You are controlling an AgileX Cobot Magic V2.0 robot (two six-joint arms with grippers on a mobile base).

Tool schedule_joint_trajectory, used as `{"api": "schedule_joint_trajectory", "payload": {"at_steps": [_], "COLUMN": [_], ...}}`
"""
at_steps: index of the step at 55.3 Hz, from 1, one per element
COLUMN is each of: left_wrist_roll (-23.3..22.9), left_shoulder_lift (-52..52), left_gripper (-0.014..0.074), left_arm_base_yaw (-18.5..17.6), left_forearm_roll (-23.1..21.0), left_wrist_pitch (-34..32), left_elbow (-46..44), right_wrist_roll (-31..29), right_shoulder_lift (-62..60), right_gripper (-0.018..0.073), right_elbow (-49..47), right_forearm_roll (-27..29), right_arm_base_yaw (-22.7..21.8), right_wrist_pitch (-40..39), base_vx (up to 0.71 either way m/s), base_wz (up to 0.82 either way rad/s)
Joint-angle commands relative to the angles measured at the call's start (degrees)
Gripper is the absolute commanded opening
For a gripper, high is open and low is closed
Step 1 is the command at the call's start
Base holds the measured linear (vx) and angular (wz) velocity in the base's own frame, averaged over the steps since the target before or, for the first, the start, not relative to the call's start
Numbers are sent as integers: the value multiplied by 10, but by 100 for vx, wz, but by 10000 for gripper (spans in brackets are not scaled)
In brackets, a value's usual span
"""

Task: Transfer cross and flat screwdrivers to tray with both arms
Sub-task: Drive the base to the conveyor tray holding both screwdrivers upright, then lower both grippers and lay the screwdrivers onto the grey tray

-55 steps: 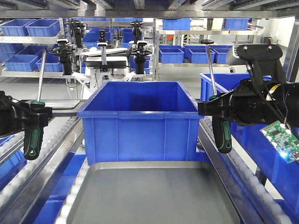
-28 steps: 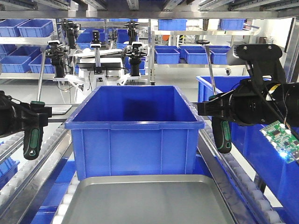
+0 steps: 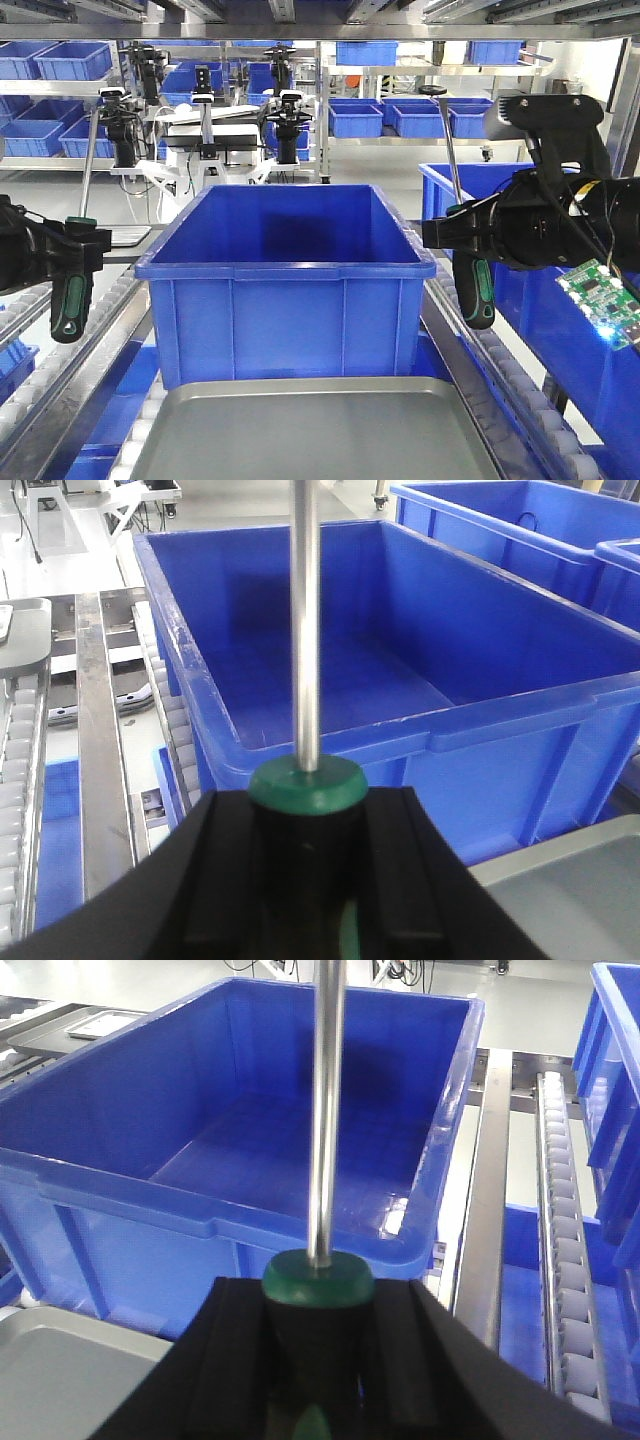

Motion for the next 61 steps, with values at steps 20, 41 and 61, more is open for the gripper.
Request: {"api": "schedule_joint_trajectory", "payload": {"at_steps": [20,41,61], "left_wrist_roll": [-2,-2,-2], "left_shoulder_lift": [-3,133,199], "left_gripper": [3,5,207], "left_arm_base_yaw": [-4,-112,-128], "left_forearm_roll": [-55,-146,-184], "left_wrist_pitch": [27,96,127], "left_elbow": [-18,-18,-18], "right_wrist_roll": [14,-52,-45], "right_shoulder_lift": [-8,49,74], "right_gripper": [-8,-6,128], "right_elbow": [-5,126,127], "right_forearm_roll": [72,168,180], "right_arm_base_yaw": [-1,99,100], "right_wrist_pitch": [65,-87,-57], "base_vx": [0,0,0], "base_wz": [0,0,0]}}
